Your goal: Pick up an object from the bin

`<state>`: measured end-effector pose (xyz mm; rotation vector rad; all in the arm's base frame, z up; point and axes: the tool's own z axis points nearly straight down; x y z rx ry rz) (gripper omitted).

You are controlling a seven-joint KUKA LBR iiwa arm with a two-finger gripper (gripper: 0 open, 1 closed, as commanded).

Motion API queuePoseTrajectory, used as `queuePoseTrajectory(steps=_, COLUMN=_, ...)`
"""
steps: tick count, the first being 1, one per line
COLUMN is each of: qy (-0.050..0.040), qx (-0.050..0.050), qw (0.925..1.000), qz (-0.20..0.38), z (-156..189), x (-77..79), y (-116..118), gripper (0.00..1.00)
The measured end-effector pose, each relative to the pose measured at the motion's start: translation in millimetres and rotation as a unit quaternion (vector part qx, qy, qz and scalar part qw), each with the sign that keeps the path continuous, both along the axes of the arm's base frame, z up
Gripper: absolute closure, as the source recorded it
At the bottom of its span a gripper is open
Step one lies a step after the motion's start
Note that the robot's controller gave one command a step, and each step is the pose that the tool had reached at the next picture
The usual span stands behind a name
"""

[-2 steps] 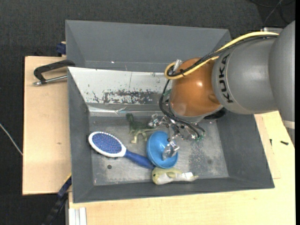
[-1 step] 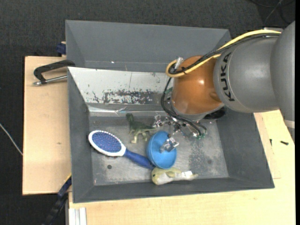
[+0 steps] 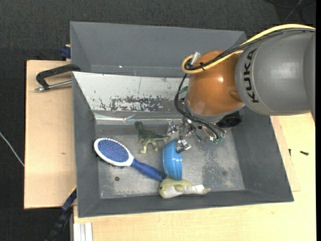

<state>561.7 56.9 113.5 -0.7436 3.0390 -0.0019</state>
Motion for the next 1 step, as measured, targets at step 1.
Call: queuePoseTrajectory(steps=1, qy=0.0013, qx=0.0, qw=1.0, qz=0.0, z=30.5, x=2.1, y=1.3, gripper=1.0)
